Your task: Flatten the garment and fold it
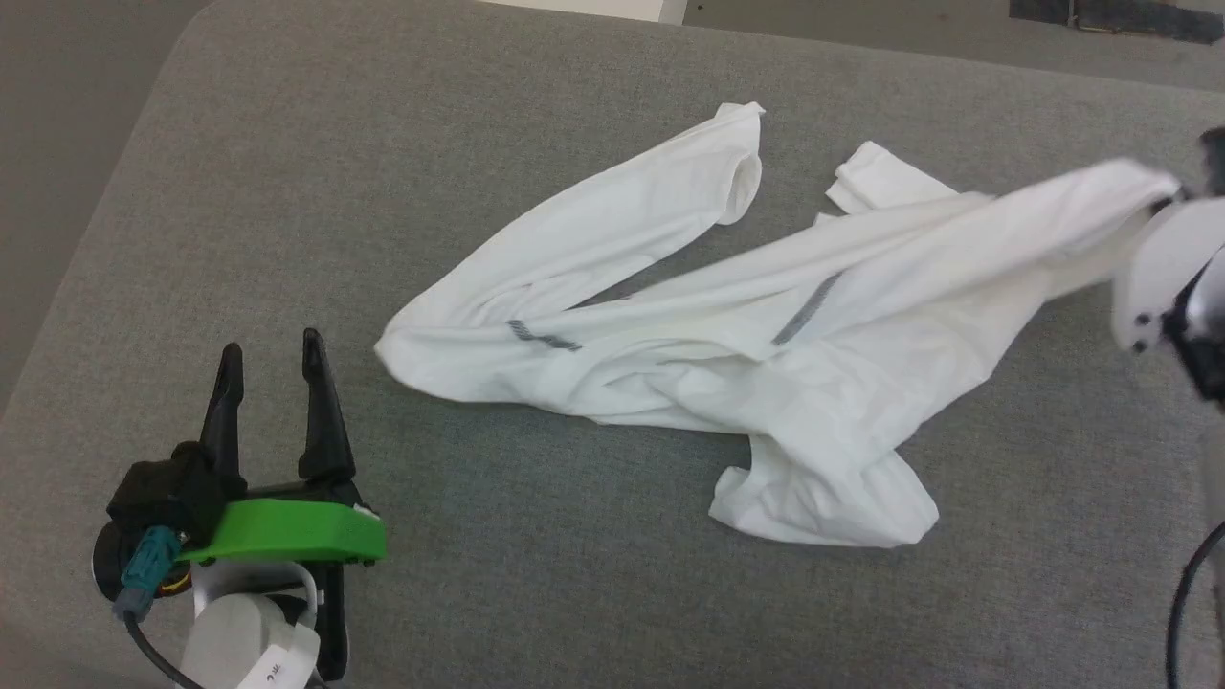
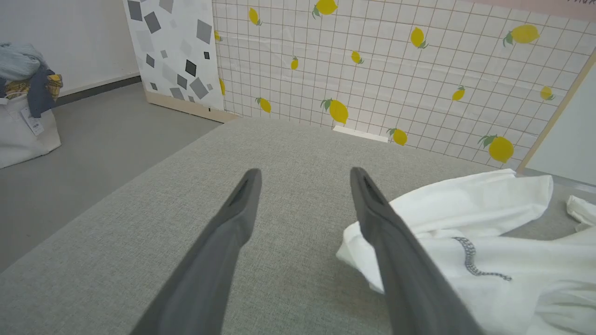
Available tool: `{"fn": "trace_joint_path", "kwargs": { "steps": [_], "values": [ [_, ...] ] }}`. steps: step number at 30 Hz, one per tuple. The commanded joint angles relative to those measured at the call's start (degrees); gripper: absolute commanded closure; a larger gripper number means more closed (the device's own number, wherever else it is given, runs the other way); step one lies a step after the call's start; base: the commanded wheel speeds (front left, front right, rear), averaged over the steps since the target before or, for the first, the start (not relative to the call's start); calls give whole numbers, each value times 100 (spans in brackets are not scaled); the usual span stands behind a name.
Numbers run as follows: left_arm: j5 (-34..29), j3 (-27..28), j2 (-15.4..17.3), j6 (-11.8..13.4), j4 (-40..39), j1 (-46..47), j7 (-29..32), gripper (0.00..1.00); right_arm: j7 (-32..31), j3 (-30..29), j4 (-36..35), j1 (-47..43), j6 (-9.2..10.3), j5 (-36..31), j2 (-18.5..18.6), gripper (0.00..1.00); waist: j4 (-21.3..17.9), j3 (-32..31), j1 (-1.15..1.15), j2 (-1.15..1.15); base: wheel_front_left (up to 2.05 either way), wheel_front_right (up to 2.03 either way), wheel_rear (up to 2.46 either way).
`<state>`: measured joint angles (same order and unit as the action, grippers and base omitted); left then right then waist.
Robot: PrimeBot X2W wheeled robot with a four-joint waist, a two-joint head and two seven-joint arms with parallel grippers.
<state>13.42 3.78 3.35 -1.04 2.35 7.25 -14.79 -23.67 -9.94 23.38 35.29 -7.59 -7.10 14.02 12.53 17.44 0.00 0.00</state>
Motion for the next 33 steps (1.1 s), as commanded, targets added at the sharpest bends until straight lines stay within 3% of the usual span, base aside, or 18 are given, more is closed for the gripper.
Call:
{"fn": "trace_joint_path", "kwargs": {
  "steps": [1,6,11,12,13,18,22,26,29,33],
  "values": [
    [3,-6,-35,-58,11,136,-20,0,31,-156,-80,353,10,-47,140,100,36,13,0,0,0,0,0],
    [93,-64,-44,-101,42,245,-20,0,-232,-681,-119,985,10,-415,382,100,149,93,0,0,0,0,0],
    [214,-179,-45,-70,88,296,-20,0,-781,-1159,154,977,10,-1011,400,100,257,162,0,0,0,0,0],
    [228,-194,-45,-63,91,295,-20,0,-855,-1216,177,942,10,-1060,353,81,265,171,0,0,0,0,0],
    [239,-207,-45,-54,95,293,-20,0,-888,-1255,188,908,10,-1091,312,0,275,174,0,0,0,0,0],
    [235,-182,-46,-16,110,260,-20,0,-426,-1397,-91,796,10,-940,108,0,238,66,0,0,0,0,0],
    [193,-125,-46,-1,94,204,-20,0,191,-1349,-423,545,10,-418,-85,0,118,-142,0,0,0,0,0],
    [163,-94,-46,3,84,84,-20,0,845,-1433,-953,-48,10,195,-598,0,-72,-426,0,0,0,0,0],
    [131,-93,-46,7,84,-39,-20,0,993,-1191,-1269,-765,10,552,-916,0,-224,-604,0,0,0,0,0],
    [131,-108,-46,31,53,-139,-20,0,785,-523,-1518,-1507,10,977,-1069,0,-385,-690,0,0,0,0,0]
  ]
}}
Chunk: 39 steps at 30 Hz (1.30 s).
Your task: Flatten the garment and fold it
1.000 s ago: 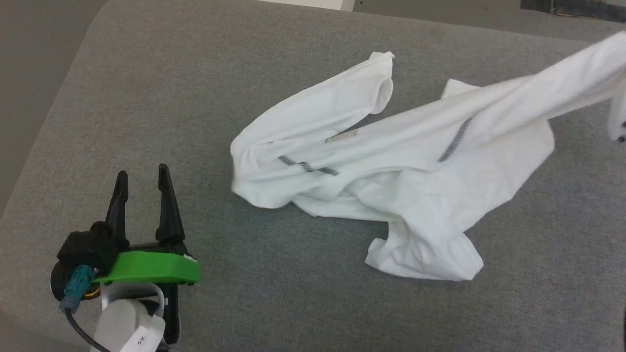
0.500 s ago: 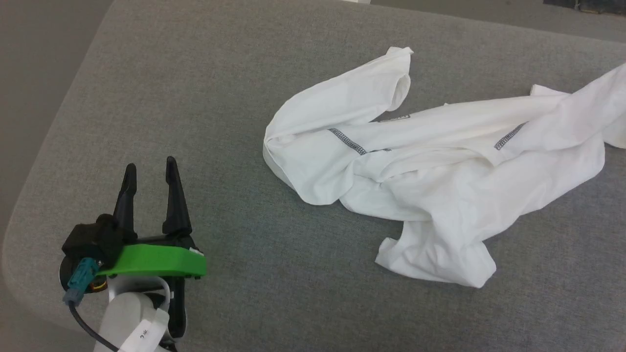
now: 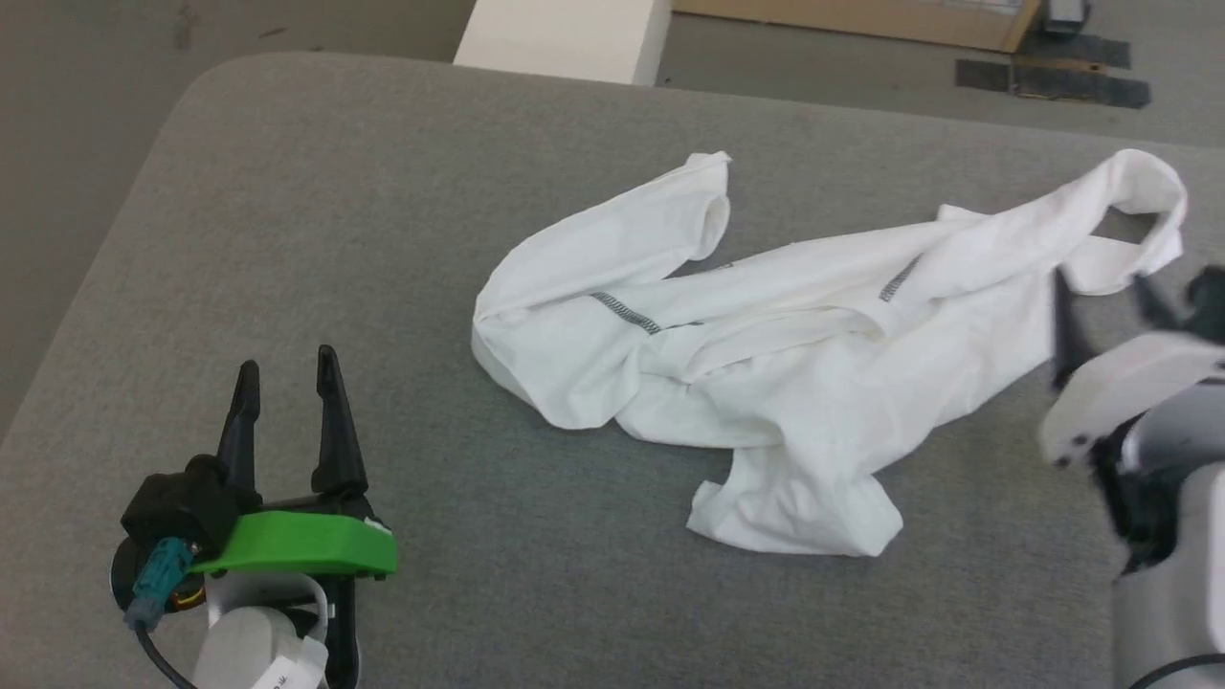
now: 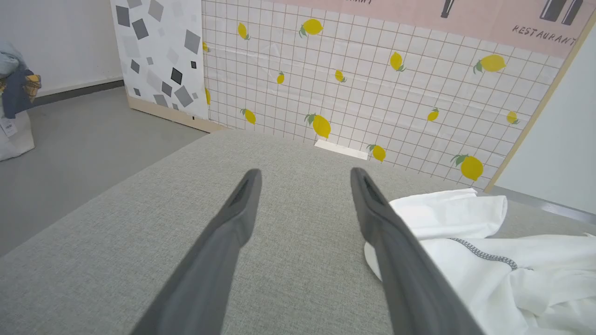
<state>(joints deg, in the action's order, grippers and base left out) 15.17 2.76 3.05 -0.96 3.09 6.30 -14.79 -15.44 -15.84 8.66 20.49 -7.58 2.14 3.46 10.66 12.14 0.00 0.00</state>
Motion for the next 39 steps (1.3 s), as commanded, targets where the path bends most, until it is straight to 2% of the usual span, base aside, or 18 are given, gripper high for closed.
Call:
{"fn": "trace_joint_path", "kwargs": {
  "steps": [1,4,7,12,15,21,22,28,34,36,39],
  "values": [
    [-39,-15,-17,22,-24,-56,-20,0,-141,249,-75,-113,9,133,-25,0,-225,-162,0,0,0,0,0],
    [73,-87,-17,34,-10,-63,-20,0,-774,963,27,-244,9,425,-46,0,-267,-151,0,0,0,0,0],
    [144,-201,-17,51,13,-13,-20,0,-1452,1576,245,-104,9,449,-50,0,-212,-73,0,0,0,0,0],
    [224,-331,-17,47,49,77,-20,0,-2091,2248,783,390,9,321,-54,0,-19,130,0,0,0,0,0],
    [241,-365,-17,49,96,104,-20,0,-2665,2728,1346,580,9,241,-54,0,131,202,0,0,0,0,0],
    [239,-343,-17,40,176,38,-20,0,-3579,3492,1868,610,9,699,153,0,255,179,0,0,0,0,0],
    [240,-337,-17,45,184,22,-20,0,-3658,3576,1849,594,9,824,217,100,250,150,0,0,0,0,0],
    [235,-378,-17,48,214,-75,-20,0,-3958,3813,1016,251,9,1737,883,100,120,-66,0,0,0,0,0],
    [171,-427,-17,42,201,-143,-20,0,-4910,3552,-485,-1011,9,2491,1735,100,-101,-233,0,0,0,0,0],
    [151,-443,-17,40,197,-164,-20,0,-5313,3304,-924,-1573,9,2635,1873,100,-177,-257,0,0,0,0,0],
    [115,-426,-17,37,180,-197,-20,0,-5841,2934,-1468,-2297,9,2765,1818,100,-318,-257,0,0,0,0,0]
  ]
}}
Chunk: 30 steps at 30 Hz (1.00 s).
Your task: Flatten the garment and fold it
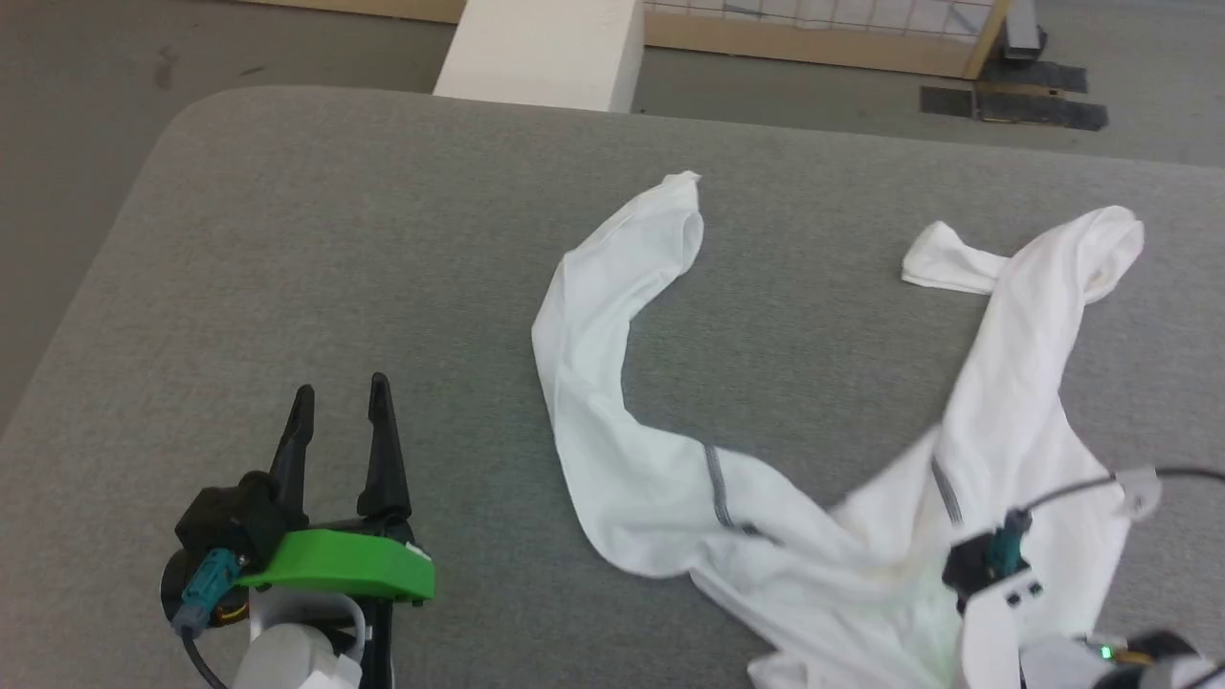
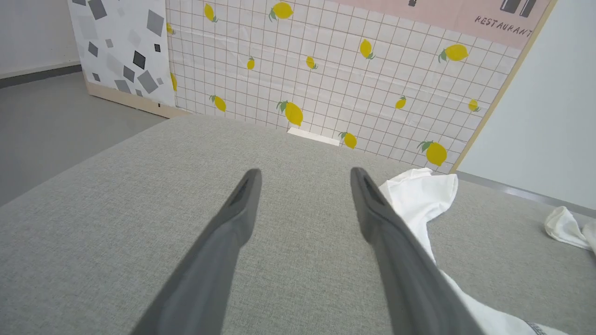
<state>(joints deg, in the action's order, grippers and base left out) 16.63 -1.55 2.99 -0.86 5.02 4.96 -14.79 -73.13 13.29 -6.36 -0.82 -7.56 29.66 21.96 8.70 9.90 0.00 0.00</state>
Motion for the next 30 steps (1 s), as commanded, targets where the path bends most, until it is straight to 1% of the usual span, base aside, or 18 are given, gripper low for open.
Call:
{"fn": "trace_joint_path", "kwargs": {
  "steps": [1,2,3,5,7,10,13,17,20,22,24,26,27,28,30],
  "values": [
    [-41,6,-12,19,-13,-61,-20,0,-57,-97,-117,-271,8,-12,-94,100,-150,-24,0,0,0,0,0],
    [-62,12,-12,9,-12,-58,-20,0,62,-217,-292,-336,8,-50,-210,76,-197,-19,0,0,0,0,0],
    [-77,20,-12,-2,-10,-55,-21,0,167,-329,-392,-374,8,-62,-344,0,-226,-15,0,0,0,0,0],
    [-115,38,-12,-36,3,-37,-21,0,525,-526,-614,-350,8,-30,-633,0,-274,-24,0,0,0,0,0],
    [-153,59,-12,-67,15,-11,-21,0,1030,-812,-778,-253,8,16,-927,0,-305,-43,0,0,0,0,0],
    [-195,92,-12,-106,15,13,-21,0,1984,-1459,-942,-52,8,-63,-1325,0,-336,-86,0,0,0,0,0],
    [-216,95,-12,-152,10,6,-21,0,2959,-2239,-959,141,8,-351,-1660,0,-377,-120,0,0,0,0,0],
    [-160,-35,-12,-266,52,16,-21,0,3965,-3134,-755,326,8,-756,-1872,0,-429,-140,0,0,0,0,0],
    [-59,-343,-12,-433,142,124,36,0,4371,-3458,-489,387,8,-803,-1902,0,-472,-137,0,0,0,0,0],
    [-18,-779,26,-563,221,305,387,0,4568,-3568,-256,391,8,-742,-1904,0,-488,-131,0,0,0,0,0],
    [67,-1320,100,-631,278,552,921,0,4671,-3594,-87,381,8,-748,-1905,0,-504,-114,0,0,0,0,0],
    [295,-1988,232,-655,395,792,1806,0,4743,-3582,52,405,8,-719,-1906,0,-537,-92,0,0,0,0,0],
    [664,-2824,462,-658,426,1037,2908,0,4787,-3531,152,448,8,-702,-1906,0,-593,-50,0,0,0,0,0],
    [919,-3133,579,-659,373,1148,3391,0,4812,-3512,206,480,8,-694,-1907,0,-625,-25,0,0,0,0,0],
    [1354,-3556,767,-660,234,1278,4147,0,4842,-3474,298,530,8,-677,-1907,0,-692,25,0,0,0,0,0]
  ]
}}
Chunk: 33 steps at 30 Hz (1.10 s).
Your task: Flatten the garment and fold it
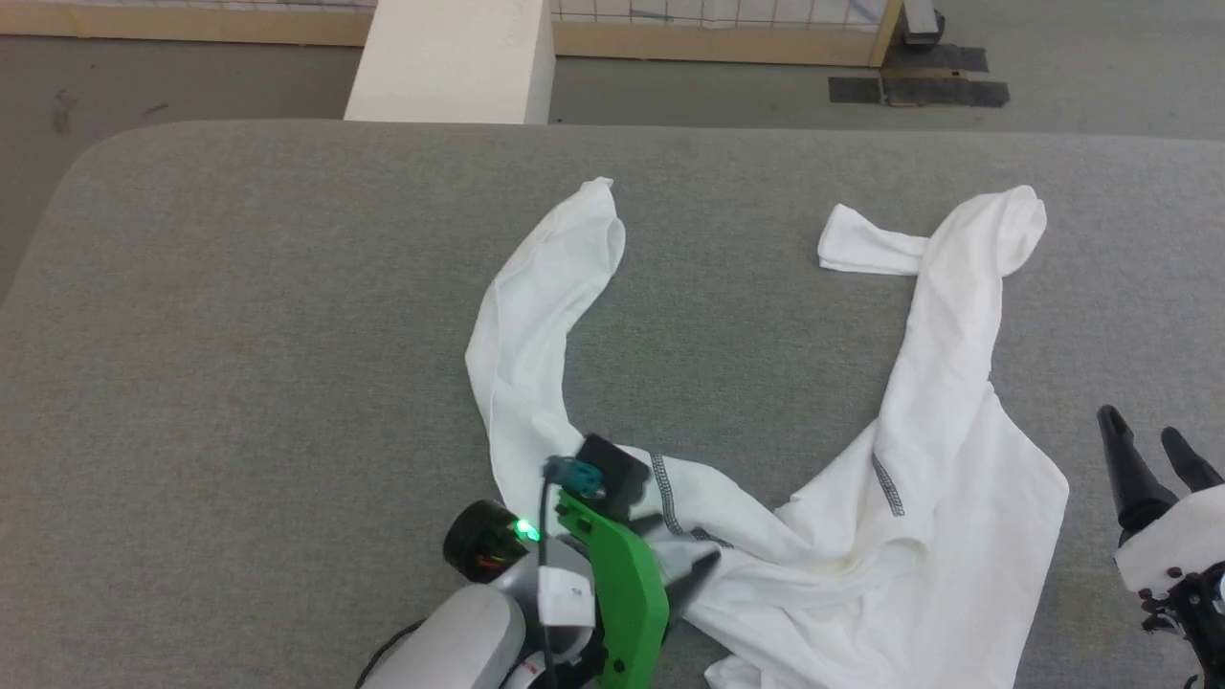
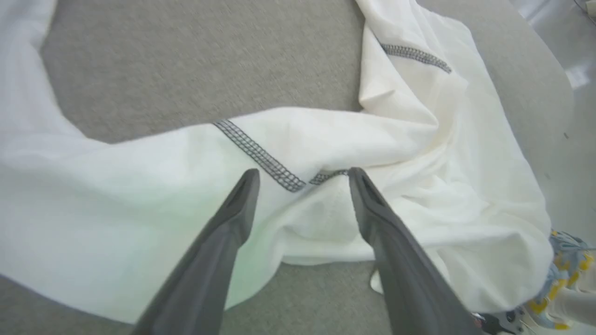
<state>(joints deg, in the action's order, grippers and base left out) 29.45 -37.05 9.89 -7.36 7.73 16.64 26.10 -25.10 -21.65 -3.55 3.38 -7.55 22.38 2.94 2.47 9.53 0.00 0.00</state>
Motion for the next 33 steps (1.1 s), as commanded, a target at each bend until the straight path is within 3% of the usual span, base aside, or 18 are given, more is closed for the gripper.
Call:
{"fn": "trace_joint_path", "kwargs": {
  "steps": [1,6,11,12,13,14,20,26,33],
  "values": [
    [220,-119,154,-11,-119,151,288,0,54,28,53,130,6,62,-5,0,-97,87,0,0,0,0,0],
    [602,-298,389,-12,-336,178,867,0,145,3,188,190,6,79,-5,0,-197,201,0,0,0,0,0],
    [606,-413,411,-12,-333,167,910,0,217,-40,271,214,6,97,-6,0,-222,263,0,0,0,0,0],
    [620,-444,404,-12,-314,161,919,4,232,-41,290,224,6,104,-6,0,-226,273,0,0,0,0,0],
    [611,-472,407,-12,-308,168,905,74,245,-38,310,232,6,108,-6,0,-228,275,0,0,0,0,0],
    [617,-498,408,-12,-302,172,881,100,261,-33,334,246,6,111,-6,0,-229,279,0,0,0,0,0],
    [819,-435,402,-13,-379,221,685,100,314,17,452,300,6,111,-6,0,-202,260,0,0,0,0,0],
    [863,-31,437,32,-490,684,389,100,310,53,508,295,6,98,-6,0,-160,226,0,0,0,0,0],
    [803,723,201,337,596,2021,-65,100,319,454,561,464,6,170,-6,0,-539,497,0,0,0,0,0]
  ]
}}
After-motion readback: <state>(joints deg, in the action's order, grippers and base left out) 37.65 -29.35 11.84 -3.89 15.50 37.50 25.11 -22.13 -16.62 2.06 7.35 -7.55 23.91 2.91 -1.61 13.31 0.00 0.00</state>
